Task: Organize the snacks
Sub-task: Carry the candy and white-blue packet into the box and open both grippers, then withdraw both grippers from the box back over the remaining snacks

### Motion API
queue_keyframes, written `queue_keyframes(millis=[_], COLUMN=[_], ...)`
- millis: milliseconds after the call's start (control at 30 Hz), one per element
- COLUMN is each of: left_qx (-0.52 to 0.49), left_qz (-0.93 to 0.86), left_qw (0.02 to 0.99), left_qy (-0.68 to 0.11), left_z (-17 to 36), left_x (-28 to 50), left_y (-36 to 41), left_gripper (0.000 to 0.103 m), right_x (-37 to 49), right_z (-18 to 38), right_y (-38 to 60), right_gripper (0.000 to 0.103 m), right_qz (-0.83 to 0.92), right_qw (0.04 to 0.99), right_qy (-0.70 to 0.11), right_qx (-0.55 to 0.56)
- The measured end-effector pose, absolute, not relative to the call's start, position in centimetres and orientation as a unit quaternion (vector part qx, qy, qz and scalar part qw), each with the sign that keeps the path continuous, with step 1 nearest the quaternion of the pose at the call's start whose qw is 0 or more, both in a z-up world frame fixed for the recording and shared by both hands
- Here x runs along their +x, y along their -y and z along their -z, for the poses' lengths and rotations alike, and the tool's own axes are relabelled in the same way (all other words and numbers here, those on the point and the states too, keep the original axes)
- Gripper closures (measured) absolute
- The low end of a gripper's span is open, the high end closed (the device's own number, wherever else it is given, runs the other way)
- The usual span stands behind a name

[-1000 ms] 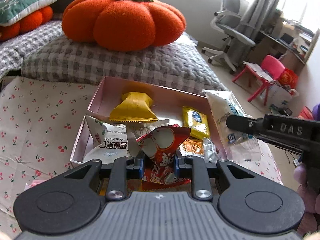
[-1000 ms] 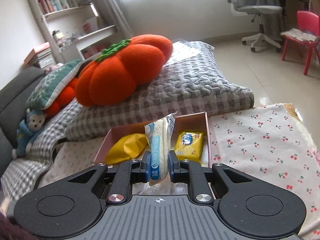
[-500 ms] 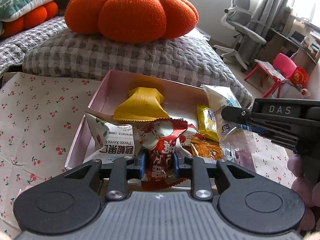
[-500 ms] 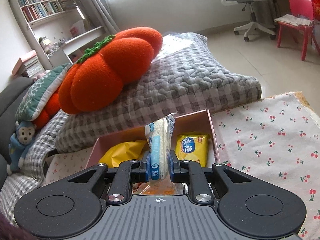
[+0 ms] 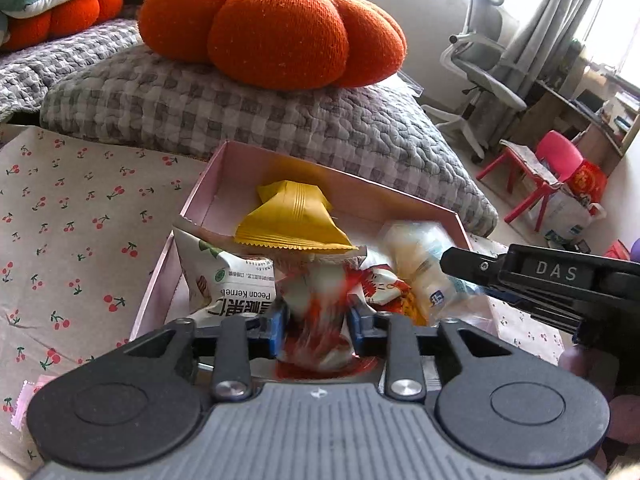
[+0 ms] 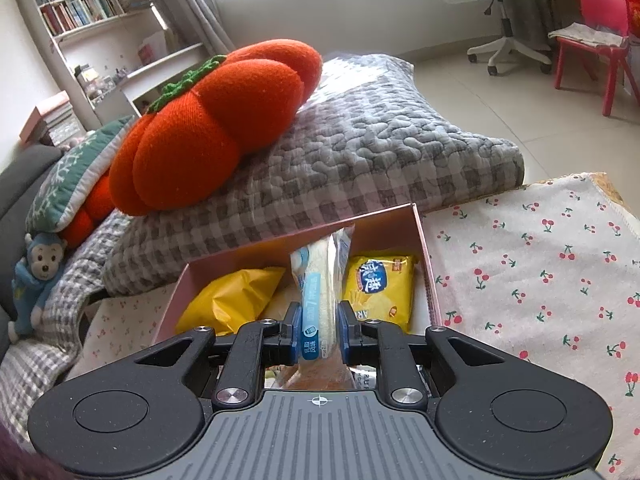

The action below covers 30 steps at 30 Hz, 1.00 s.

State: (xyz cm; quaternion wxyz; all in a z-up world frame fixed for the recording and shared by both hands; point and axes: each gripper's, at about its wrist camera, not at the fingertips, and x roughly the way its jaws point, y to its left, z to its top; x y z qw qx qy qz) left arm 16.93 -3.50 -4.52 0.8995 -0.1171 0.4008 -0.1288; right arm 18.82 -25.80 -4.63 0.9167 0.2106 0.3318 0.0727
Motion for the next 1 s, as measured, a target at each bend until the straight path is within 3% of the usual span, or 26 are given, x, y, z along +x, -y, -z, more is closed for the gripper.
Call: queue_keyframes(millis=[67, 167, 433, 767, 1000], left_qx=[-0.115, -0.114, -0.094, -0.074, -0.052], left_qz=[0.129, 0.130, 0.140, 0.147, 0.160], left_qw=[0.900, 0.898, 0.902, 0.905, 0.908], left_qy=[-0.401, -0.405, -0.397, -0.392, -0.384], left_z=[4.4, 4.2, 2.9, 1.6, 0.8], left_x=[16.8, 16.6, 15.7, 14.4, 13.0], left_y=[3.5, 3.3, 3.1, 1.7, 0.8], left_gripper=[0.070, 0.061, 0.043, 0.031, 0.016], right_x=[18.7, 18.4, 17.3, 15.2, 13.0], right_z=[4.4, 4.0, 2.9, 1.7, 1.2], right_y=[26.1, 26.6, 27.5, 28.3, 28.3], right_gripper=[0.079, 0.069, 0.057, 0.045, 0.031], right_qz=[-0.075, -0.073, -0.074, -0.074, -0.084], right_qw=[0.914, 0.915, 0.919, 0.925, 0.930], right_qy=[-0.333, -0.327, -0.322, -0.318, -0.317], right_qx=[0.218, 0.226, 0.217, 0.194, 0.165])
